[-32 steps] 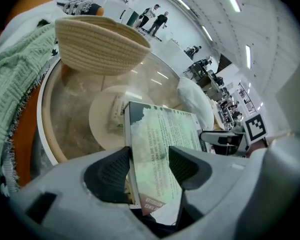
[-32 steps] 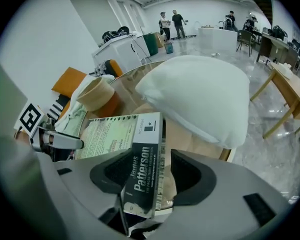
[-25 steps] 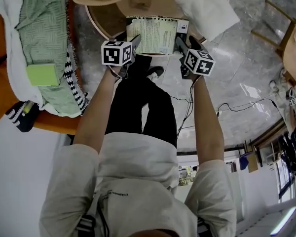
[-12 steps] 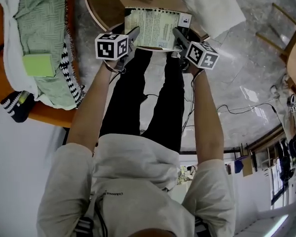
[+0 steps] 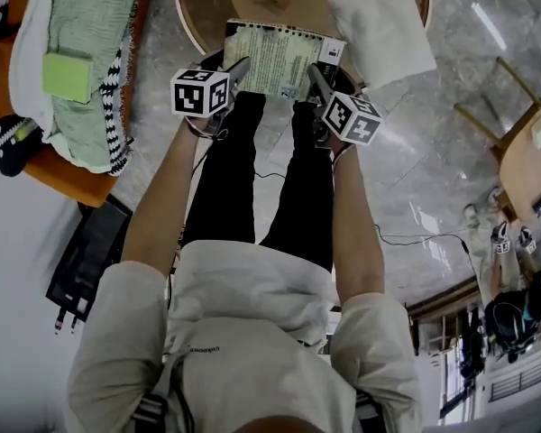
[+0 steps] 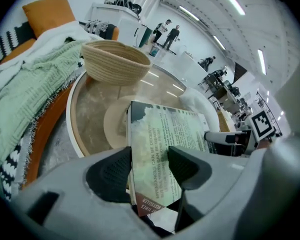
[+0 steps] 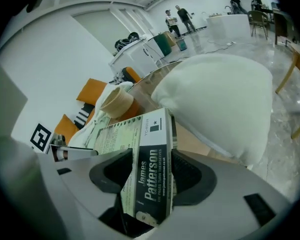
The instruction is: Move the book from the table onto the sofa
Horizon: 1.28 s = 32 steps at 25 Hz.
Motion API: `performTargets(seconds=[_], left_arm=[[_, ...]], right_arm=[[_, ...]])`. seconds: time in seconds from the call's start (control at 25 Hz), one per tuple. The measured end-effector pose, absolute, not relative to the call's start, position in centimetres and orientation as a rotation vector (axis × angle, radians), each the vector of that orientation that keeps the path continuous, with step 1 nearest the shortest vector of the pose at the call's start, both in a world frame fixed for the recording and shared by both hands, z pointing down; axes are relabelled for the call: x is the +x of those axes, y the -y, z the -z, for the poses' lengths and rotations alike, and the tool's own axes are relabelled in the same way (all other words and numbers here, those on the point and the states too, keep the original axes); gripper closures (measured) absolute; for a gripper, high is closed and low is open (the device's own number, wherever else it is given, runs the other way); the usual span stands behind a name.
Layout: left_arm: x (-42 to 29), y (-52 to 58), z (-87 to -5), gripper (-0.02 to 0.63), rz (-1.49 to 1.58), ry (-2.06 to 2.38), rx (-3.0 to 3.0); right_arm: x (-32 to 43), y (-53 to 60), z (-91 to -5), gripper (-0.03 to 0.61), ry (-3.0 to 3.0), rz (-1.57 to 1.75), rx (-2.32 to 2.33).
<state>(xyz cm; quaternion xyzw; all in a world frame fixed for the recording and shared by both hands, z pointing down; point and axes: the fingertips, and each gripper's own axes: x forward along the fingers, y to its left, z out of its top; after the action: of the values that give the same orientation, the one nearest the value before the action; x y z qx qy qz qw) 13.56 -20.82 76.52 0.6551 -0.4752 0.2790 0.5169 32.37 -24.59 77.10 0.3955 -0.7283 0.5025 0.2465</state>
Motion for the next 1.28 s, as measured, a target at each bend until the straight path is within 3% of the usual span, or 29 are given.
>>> performTargets(seconds=[0.56,0.8,1.28], left_arm=[[12.8,17.7,-61.4,0.373,-0.388,1.571,1.384],[8.5,13.6,-56.7,0.373,-0.250,1.772,1.246],[2.8,-3.2,-52.6,0.377,0.006,2.056,0.797]], right_arm=[[28.4,28.9,-62.2,0.351,2.242,-1.019,0.627],[21.1,28.0,-57.6,0.351,2.350,-0.869,0.377],[7.6,15.5,-54.1,0.351,2.368,-0.685,-0.191]])
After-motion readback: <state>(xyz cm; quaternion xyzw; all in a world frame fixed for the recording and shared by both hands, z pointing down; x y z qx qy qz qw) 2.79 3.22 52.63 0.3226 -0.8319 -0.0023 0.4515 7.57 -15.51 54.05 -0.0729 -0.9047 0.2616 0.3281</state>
